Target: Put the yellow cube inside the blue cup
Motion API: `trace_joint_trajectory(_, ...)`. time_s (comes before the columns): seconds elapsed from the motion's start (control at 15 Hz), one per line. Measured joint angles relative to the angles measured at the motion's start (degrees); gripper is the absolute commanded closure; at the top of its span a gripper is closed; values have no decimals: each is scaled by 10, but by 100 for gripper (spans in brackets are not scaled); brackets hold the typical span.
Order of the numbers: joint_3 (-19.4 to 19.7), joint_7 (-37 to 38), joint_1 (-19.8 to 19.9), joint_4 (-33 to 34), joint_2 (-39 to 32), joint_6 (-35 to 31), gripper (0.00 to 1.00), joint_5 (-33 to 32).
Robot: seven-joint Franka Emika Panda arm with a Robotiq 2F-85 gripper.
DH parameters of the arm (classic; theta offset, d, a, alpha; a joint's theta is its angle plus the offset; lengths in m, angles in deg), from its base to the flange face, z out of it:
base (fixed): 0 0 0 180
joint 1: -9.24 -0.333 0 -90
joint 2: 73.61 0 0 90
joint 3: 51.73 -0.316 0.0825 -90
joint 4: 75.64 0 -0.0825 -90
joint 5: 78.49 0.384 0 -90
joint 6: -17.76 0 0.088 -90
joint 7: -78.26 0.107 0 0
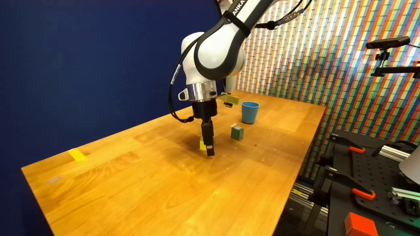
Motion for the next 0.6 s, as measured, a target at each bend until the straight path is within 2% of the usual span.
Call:
trace_joint_trajectory(0.4, -3, 0, -18, 22, -9, 4, 73, -20)
trace_joint_trajectory(0.53, -3, 1, -22, 24, -7, 11, 86, -23)
trace_joint_trajectory(0.6, -3, 4, -23, 24, -5, 13, 87, -27)
